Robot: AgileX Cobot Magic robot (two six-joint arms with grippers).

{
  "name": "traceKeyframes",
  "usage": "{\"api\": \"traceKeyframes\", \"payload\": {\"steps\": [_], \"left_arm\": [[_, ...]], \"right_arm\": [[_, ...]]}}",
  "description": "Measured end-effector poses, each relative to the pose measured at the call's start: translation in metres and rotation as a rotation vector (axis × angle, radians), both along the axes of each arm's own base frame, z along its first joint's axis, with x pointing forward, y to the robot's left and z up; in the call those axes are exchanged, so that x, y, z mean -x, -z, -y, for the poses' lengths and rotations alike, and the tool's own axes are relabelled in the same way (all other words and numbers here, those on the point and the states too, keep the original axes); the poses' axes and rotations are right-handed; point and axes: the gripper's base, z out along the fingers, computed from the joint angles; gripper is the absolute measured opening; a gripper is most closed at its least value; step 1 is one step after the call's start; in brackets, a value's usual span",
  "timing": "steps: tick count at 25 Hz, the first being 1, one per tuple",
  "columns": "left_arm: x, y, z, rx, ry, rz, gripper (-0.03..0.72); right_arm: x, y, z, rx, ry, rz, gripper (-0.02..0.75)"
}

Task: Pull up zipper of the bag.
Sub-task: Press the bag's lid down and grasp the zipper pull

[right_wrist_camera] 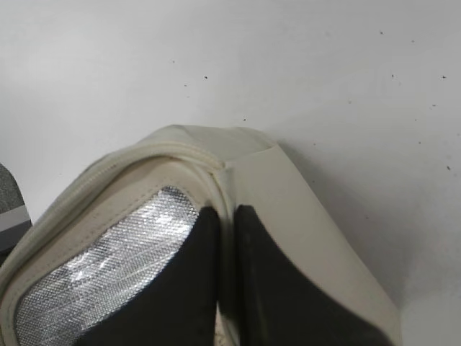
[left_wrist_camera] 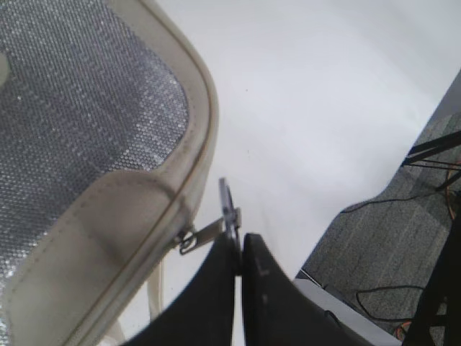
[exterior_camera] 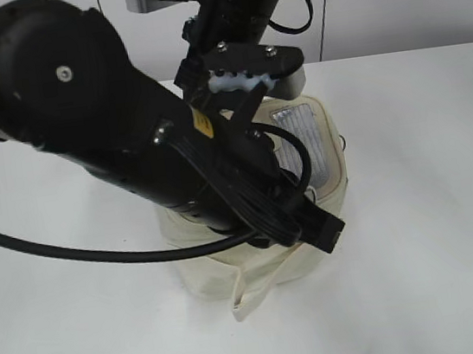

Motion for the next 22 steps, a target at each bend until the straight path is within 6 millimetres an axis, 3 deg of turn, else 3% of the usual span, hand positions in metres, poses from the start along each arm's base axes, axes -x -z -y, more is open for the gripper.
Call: {"api": "traceKeyframes", "payload": {"steps": [10, 13, 17, 19, 22], "left_arm": [[0.004, 0.002, -0.007, -0.099, 0.058, -0.015, 0.005], [0.003, -0.003, -0.014, -0.114, 0.054, -0.027, 0.086], [-0.003, -0.029, -0.034, -0.080, 0.021, 0.020, 0.304], [-0.007, -0.042, -0.045, -0.055, -0.005, 0.057, 0.372], [-0.015, -0.060, -0.063, -0.021, -0.059, 0.103, 0.406]], "right_arm": [[0.000, 0.000, 0.000, 0.002, 0.025, -0.014, 0.050], [-0.001, -0.002, -0.001, -0.006, 0.049, -0.024, 0.167], [0.000, -0.010, -0.001, -0.036, 0.085, -0.036, 0.456], [0.000, -0.010, -0.001, -0.034, 0.093, -0.038, 0.526], [-0.002, -0.009, 0.002, 0.001, 0.123, -0.030, 0.567]]}}
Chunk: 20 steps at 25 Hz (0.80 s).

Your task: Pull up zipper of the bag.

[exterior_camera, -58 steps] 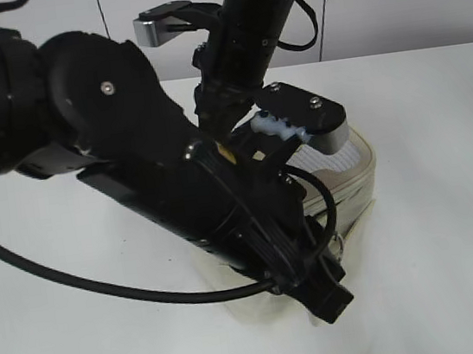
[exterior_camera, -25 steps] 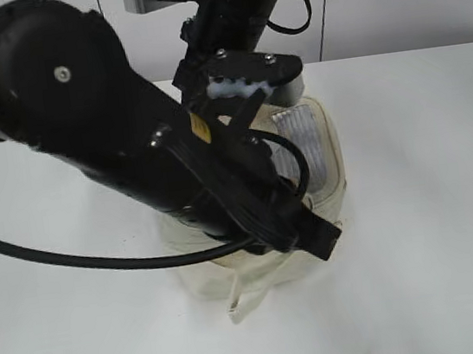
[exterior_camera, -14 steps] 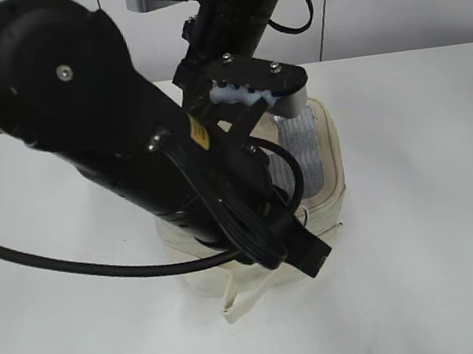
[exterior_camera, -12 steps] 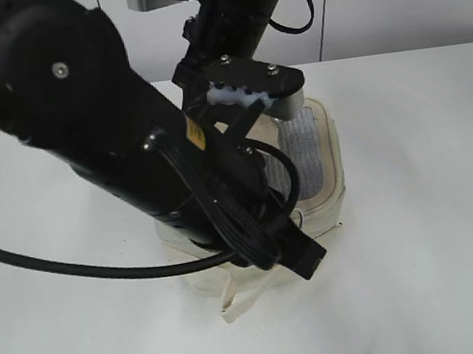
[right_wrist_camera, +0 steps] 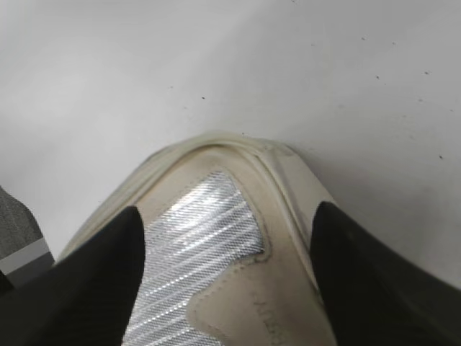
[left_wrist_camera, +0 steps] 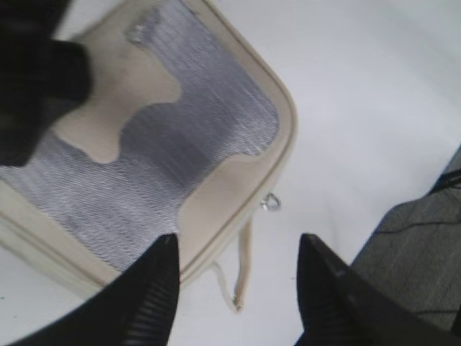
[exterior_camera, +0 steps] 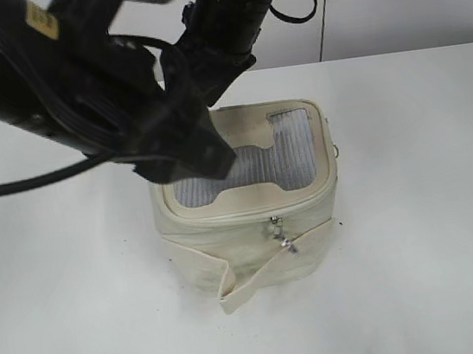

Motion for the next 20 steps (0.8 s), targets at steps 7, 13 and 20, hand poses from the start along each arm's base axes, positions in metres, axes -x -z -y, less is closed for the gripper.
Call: {"api": "traceKeyframes", "payload": {"steps": [7, 13, 20], "left_arm": [[-0.030, -0.006, -0.034, -0.019, -0.134, 0.035, 0.416], [-0.055, 0.000, -0.047, -0.075, -0.165, 0.121, 0.416], [-0.100, 0.009, -0.037, -0.112, -0.174, 0.134, 0.416]], "right_arm": [[-0.025, -0.010, 0.030, 0.038, 0.113, 0.052, 0.578], [-0.048, -0.011, 0.072, 0.044, 0.249, 0.034, 0.578], [-0.058, -0.031, 0.111, 0.024, 0.367, 0.048, 0.565]]}}
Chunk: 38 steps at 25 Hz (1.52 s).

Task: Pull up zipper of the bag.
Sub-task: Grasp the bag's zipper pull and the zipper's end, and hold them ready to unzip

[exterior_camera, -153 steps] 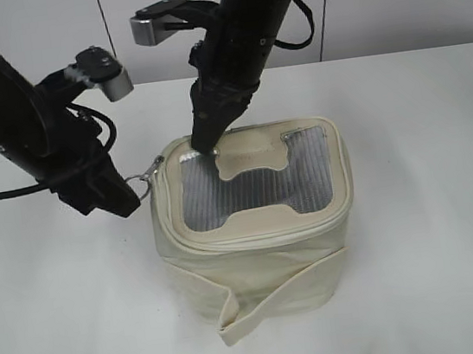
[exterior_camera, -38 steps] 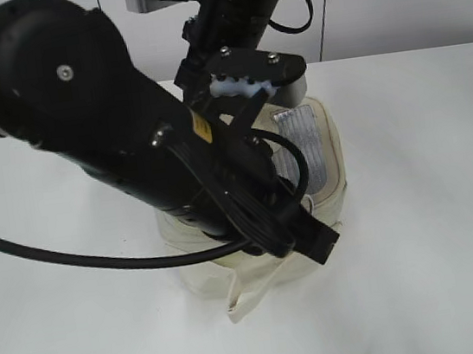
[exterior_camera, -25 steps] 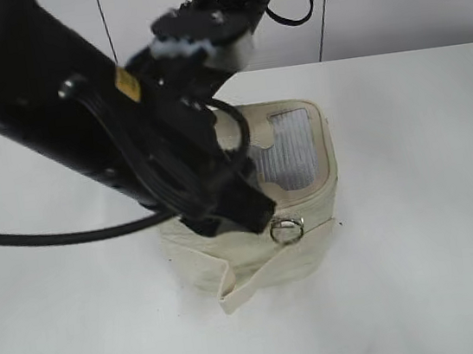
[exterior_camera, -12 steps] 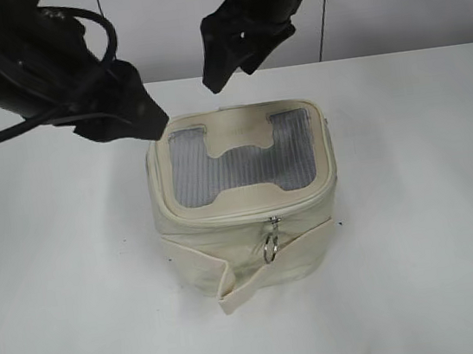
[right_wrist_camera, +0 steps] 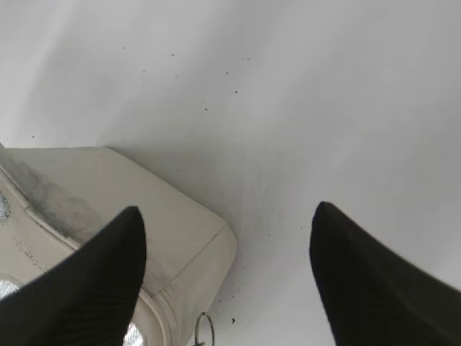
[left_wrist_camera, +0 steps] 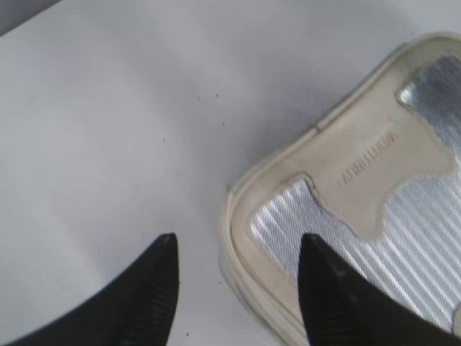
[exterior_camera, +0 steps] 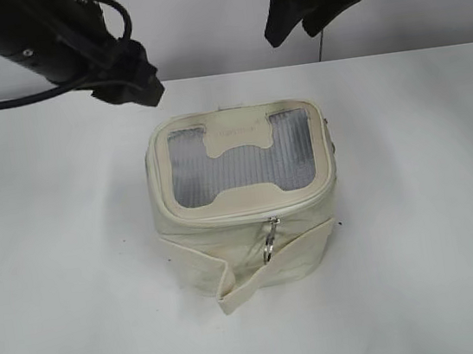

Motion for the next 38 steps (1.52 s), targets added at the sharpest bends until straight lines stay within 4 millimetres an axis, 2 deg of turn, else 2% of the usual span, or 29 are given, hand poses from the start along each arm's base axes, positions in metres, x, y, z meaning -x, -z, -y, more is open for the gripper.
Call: {"api": "traceKeyframes", "payload": {"steps": [4, 9, 16, 27, 33, 38], "left_arm": [[-0.029, -0.004, 0.011, -0.011, 0.019, 0.027, 0.416], [-0.058, -0.006, 0.036, -0.009, 0.149, 0.024, 0.417], [-0.084, 0.010, 0.072, 0.033, 0.381, -0.063, 0.427], [-0.098, 0.043, 0.100, 0.133, 0.544, -0.210, 0.454], [-0.098, 0.054, 0.106, 0.178, 0.574, -0.254, 0.459], [-0.096, 0.072, 0.112, 0.195, 0.589, -0.321, 0.459]], "right_arm": [[0.006, -0.006, 0.018, 0.009, 0.041, -0.014, 0.540], [0.022, -0.004, 0.035, 0.042, 0.070, -0.060, 0.536], [0.053, 0.007, 0.052, 0.109, 0.105, -0.147, 0.536], [0.090, 0.021, 0.071, 0.217, 0.188, -0.240, 0.535], [0.095, 0.023, 0.072, 0.220, 0.199, -0.258, 0.535], [0.095, 0.024, 0.072, 0.217, 0.201, -0.263, 0.535]]}}
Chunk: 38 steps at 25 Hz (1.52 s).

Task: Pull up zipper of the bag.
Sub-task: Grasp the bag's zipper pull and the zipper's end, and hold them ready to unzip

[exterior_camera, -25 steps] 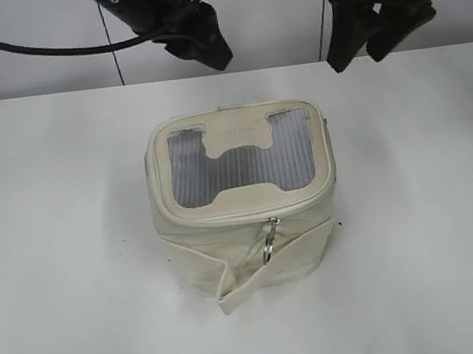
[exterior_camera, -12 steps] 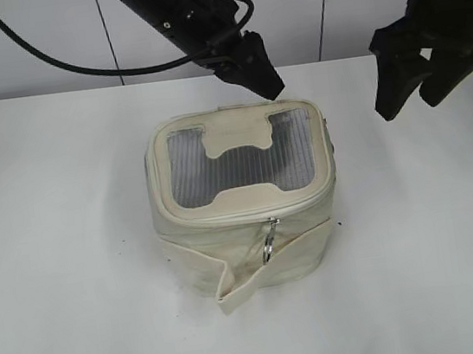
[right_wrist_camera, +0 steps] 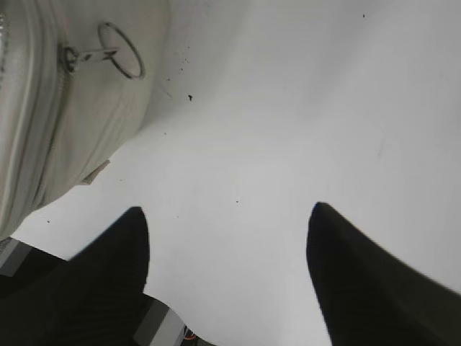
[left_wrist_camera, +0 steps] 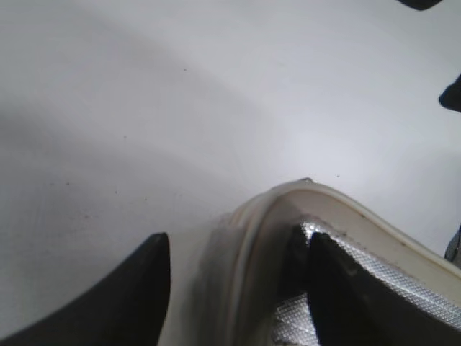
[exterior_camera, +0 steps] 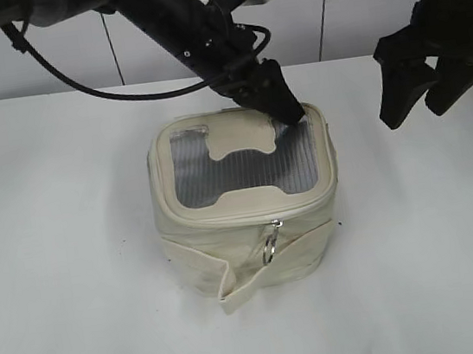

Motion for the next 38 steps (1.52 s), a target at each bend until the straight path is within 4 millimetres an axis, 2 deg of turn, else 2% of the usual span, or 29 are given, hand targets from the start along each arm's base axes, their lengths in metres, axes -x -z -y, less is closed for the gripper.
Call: {"api": "traceKeyframes", "payload": {"steps": [2, 4, 5, 8, 9, 13, 19, 24, 33, 38], "left_arm": [[0.002, 0.003, 0.003, -0.002, 0.010, -0.010, 0.454], [0.004, 0.004, 0.006, -0.004, 0.021, -0.015, 0.405], [0.005, 0.004, 0.007, -0.005, 0.023, -0.015, 0.361], [0.005, 0.005, 0.007, -0.015, 0.025, -0.010, 0.123], [0.005, 0.006, 0.007, -0.018, 0.026, -0.009, 0.086], [0.004, 0.007, 0.006, -0.027, 0.026, -0.003, 0.084], [0.005, -0.001, 0.003, -0.050, 0.031, 0.033, 0.084], [0.006, -0.006, 0.001, -0.060, 0.039, 0.044, 0.084], [0.015, -0.005, -0.003, -0.060, 0.016, 0.029, 0.080], [0.025, -0.010, -0.010, -0.060, 0.004, 0.029, 0.078]], "right_arm": [[0.000, 0.000, -0.001, -0.008, 0.002, -0.002, 0.534], [0.000, 0.000, -0.001, -0.017, 0.004, -0.005, 0.534], [0.000, 0.000, -0.002, -0.024, 0.003, -0.006, 0.534], [0.001, -0.001, -0.004, -0.050, -0.015, -0.007, 0.524], [0.001, -0.001, -0.006, -0.061, -0.028, -0.006, 0.518], [0.005, 0.005, -0.009, -0.103, -0.058, -0.025, 0.500], [0.015, 0.042, -0.007, -0.111, -0.084, -0.014, 0.495], [0.016, 0.060, -0.011, -0.179, -0.121, 0.081, 0.494], [0.022, 0.078, -0.008, -0.165, -0.151, 0.129, 0.492], [0.030, 0.074, -0.006, -0.169, -0.141, 0.141, 0.464]]}}
